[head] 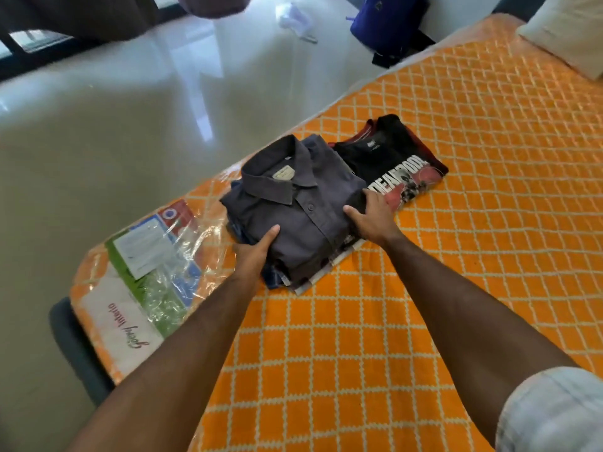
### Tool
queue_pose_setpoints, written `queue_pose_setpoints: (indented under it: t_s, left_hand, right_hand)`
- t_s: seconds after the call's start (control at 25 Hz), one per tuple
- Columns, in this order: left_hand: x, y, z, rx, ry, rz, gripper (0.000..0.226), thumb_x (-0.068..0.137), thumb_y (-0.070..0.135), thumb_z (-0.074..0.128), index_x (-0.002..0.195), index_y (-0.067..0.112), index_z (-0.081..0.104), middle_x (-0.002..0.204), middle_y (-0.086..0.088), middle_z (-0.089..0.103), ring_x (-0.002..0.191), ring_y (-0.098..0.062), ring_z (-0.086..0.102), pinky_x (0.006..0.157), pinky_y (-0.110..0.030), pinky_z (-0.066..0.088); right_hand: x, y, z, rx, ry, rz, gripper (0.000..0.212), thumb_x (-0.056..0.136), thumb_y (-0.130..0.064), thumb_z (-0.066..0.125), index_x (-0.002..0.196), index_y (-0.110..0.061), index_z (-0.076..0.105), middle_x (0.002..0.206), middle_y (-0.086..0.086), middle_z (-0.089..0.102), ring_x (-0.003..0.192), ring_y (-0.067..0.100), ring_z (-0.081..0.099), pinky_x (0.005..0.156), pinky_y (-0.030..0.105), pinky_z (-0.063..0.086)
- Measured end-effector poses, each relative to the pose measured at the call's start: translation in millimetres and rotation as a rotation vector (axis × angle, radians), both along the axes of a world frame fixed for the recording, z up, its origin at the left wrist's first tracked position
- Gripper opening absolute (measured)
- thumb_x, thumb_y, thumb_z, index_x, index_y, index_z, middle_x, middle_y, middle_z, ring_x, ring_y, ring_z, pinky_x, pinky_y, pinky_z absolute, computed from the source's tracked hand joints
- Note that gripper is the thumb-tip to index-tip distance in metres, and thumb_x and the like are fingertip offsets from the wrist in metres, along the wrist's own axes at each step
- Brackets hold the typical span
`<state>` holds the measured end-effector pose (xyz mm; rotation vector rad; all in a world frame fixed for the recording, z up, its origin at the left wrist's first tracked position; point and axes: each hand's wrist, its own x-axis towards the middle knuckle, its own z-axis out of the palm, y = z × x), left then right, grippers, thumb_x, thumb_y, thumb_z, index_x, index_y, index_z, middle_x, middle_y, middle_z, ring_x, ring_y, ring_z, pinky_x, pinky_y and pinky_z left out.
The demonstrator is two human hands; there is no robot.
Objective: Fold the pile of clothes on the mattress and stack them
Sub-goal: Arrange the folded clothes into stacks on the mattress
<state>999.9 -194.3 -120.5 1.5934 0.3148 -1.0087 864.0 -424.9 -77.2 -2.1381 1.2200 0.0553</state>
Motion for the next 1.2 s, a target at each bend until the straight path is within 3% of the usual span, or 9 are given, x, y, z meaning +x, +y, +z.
queue_pose_setpoints:
  t_s: [0.2,0.36,0.48,0.56,0.68,0.76,0.96,1.12,1.2]
  left_hand:
    - [7,-24,-32,0.041,-0.125,0.077,0.126,0.057,0.044,0.096,0.151,0.016,0.018,0.151,-0.008,0.042,0.133,-0.03,0.049,0.107,-0.05,0.048]
    - [25,17,-13,-0.058,-0.083,-0.184,0.099,0.058,0.038,0.095,0.143,0.015,0.05,0.133,-0.002,0.065,0.115,-0.022,0.066,0.096,-0.044,0.057]
    - [34,68,10,0.026,-0.036,-0.447,0.082,0.061,0.033,0.096,0.132,0.02,0.058,0.119,0.004,0.071,0.103,-0.015,0.07,0.079,-0.029,0.059]
    - [32,92,13,0.065,-0.035,-0.528,0.066,0.068,0.024,0.09,0.127,0.025,0.06,0.114,0.009,0.072,0.102,-0.014,0.07,0.076,-0.023,0.056]
    - [26,95,11,0.065,-0.016,-0.461,0.06,0.071,0.027,0.087,0.127,0.025,0.064,0.114,0.01,0.074,0.102,-0.012,0.072,0.079,-0.025,0.056]
    - [22,91,10,0.059,-0.041,-0.401,0.066,0.07,0.029,0.088,0.13,0.02,0.064,0.118,0.006,0.073,0.102,-0.014,0.072,0.078,-0.027,0.056]
    - [0,113,48,0.001,-0.109,-0.227,0.075,0.065,0.028,0.09,0.133,0.014,0.063,0.123,0.001,0.071,0.105,-0.016,0.071,0.083,-0.03,0.06]
    - [7,168,141,-0.039,-0.176,-0.116,0.06,0.076,0.017,0.085,0.132,0.013,0.062,0.117,0.005,0.071,0.098,-0.005,0.071,0.072,-0.017,0.057]
    - [18,212,191,-0.04,-0.226,-0.028,0.059,0.078,0.016,0.084,0.133,0.015,0.06,0.115,0.007,0.07,0.099,-0.003,0.069,0.074,-0.017,0.058]
  right_hand:
    - [9,-14,-26,0.129,-0.029,-0.02,0.095,0.074,-0.065,0.075,0.146,-0.013,0.038,0.148,0.012,0.045,0.136,0.033,0.045,0.112,0.052,0.042]
    - [-5,-6,-16,0.263,-0.069,-0.151,0.101,0.068,-0.078,0.072,0.138,-0.013,0.038,0.143,0.012,0.049,0.13,0.033,0.052,0.105,0.052,0.048]
    - [-35,25,-35,0.307,0.066,-0.181,0.117,0.056,-0.085,0.076,0.143,-0.013,0.044,0.143,0.008,0.049,0.133,0.031,0.05,0.108,0.048,0.045]
    - [-57,58,-58,0.501,0.003,-0.277,0.114,0.046,-0.082,0.084,0.135,-0.021,0.05,0.132,-0.003,0.058,0.123,0.024,0.058,0.101,0.045,0.053]
    - [-73,90,-62,0.771,-0.193,-0.496,0.098,0.055,-0.058,0.095,0.132,-0.018,0.048,0.123,-0.002,0.063,0.108,0.023,0.067,0.091,0.044,0.059]
    - [-75,96,-52,0.88,-0.262,-0.517,0.083,0.06,-0.047,0.096,0.128,-0.013,0.061,0.121,0.004,0.072,0.101,0.024,0.073,0.087,0.041,0.061]
    - [-70,113,13,0.778,-0.323,-0.468,0.073,0.064,-0.045,0.094,0.124,-0.013,0.069,0.114,0.001,0.076,0.099,0.02,0.074,0.087,0.04,0.061]
    - [-35,152,112,0.752,-0.364,-0.326,0.055,0.075,-0.033,0.09,0.122,-0.015,0.068,0.111,-0.004,0.076,0.095,0.013,0.074,0.074,0.026,0.06]
    - [-3,183,162,0.763,-0.36,-0.229,0.056,0.074,-0.033,0.09,0.122,-0.015,0.068,0.111,-0.003,0.076,0.095,0.014,0.075,0.076,0.029,0.06]
